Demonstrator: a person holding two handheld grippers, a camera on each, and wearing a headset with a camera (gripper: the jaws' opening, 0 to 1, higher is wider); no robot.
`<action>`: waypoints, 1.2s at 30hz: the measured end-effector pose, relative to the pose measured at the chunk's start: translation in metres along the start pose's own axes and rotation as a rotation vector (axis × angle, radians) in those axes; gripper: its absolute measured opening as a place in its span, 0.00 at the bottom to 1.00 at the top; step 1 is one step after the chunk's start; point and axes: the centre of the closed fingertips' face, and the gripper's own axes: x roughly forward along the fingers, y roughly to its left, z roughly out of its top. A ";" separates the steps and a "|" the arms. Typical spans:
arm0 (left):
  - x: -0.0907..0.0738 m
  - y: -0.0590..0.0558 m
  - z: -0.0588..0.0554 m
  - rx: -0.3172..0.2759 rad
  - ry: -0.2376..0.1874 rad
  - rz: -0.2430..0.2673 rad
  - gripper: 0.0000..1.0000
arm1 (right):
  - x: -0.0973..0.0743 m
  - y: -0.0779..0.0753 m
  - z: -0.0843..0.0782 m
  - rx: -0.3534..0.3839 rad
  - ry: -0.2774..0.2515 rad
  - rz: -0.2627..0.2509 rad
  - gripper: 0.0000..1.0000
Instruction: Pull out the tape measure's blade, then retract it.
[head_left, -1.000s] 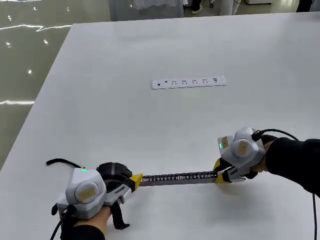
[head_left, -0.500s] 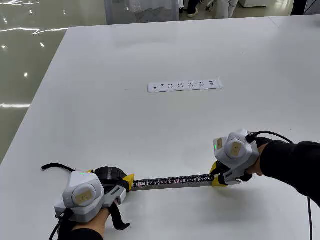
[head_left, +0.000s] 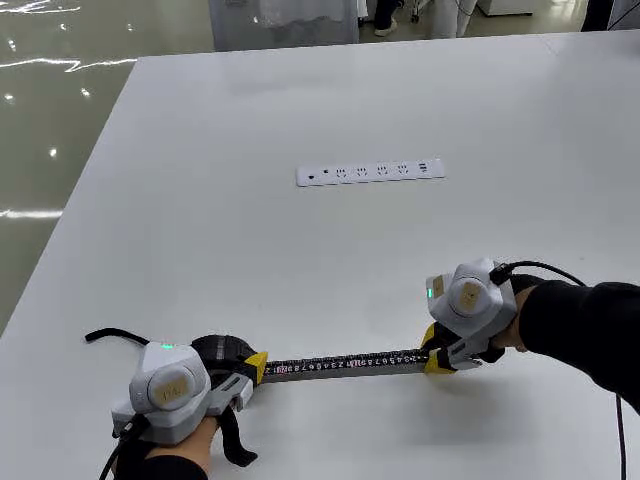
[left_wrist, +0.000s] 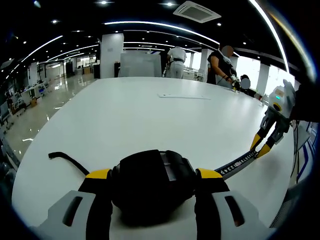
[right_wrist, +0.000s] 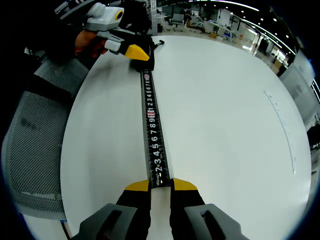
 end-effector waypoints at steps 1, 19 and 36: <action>0.000 0.000 0.000 -0.001 0.019 0.002 0.62 | 0.000 0.000 0.000 -0.001 0.000 -0.001 0.10; -0.003 0.000 0.000 0.010 0.044 0.022 0.59 | 0.000 -0.001 0.000 0.019 0.021 0.000 0.10; -0.002 0.000 -0.001 0.014 0.075 0.003 0.58 | 0.001 -0.001 0.002 0.030 0.037 -0.011 0.09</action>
